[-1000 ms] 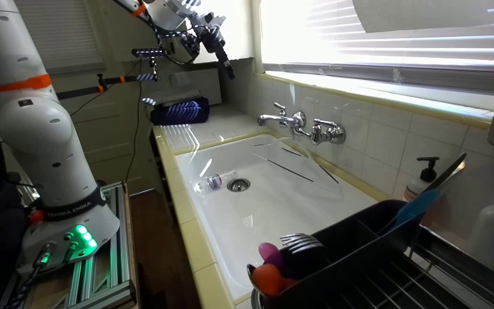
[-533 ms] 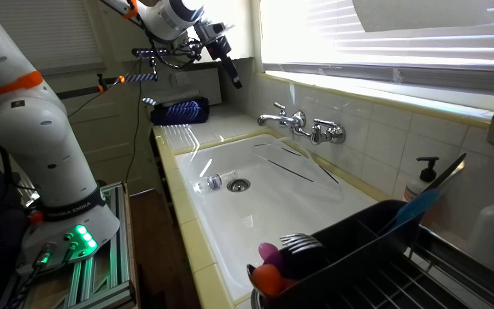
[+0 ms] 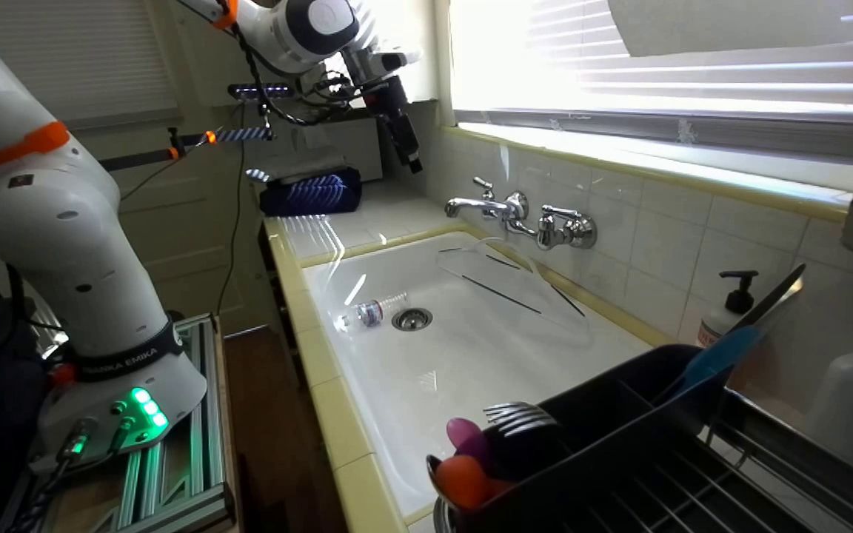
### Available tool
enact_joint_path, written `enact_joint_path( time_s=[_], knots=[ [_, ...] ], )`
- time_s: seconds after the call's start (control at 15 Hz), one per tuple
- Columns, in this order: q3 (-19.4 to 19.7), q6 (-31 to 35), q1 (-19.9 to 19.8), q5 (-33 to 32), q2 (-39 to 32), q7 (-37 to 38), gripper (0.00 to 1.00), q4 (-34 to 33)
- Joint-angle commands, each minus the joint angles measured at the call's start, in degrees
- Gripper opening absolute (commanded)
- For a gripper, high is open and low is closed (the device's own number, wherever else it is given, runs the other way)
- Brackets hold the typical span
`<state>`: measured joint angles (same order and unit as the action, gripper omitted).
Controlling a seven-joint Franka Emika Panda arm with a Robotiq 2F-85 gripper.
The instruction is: Hang the hanger on the tap
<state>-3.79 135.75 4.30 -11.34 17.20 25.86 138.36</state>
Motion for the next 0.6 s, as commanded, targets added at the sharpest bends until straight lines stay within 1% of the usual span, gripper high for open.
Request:
enact_joint_path(
  time_s=[0.0, 0.13, 0.2, 0.27, 0.33, 0.53],
  knots=[
    [-0.10, -0.31, -1.16, 1.78, 2.16, -8.38, 1.00, 2.36],
    [-0.28, 0.84, -1.54, 0.93, 1.86, -11.13, 1.00, 3.07],
    [-0.26, 1.71, -1.49, 1.26, 1.78, -12.09, 1.00, 3.62],
    [-0.12, 2.39, -0.85, 3.00, 1.19, -13.10, 1.00, 4.50],
    [-1.08, 0.22, -2.11, 0.98, 0.45, -10.54, 1.00, 1.73],
    [-1.11, 0.74, -1.92, 1.71, 0.43, -11.88, 1.00, 3.02]
  ],
)
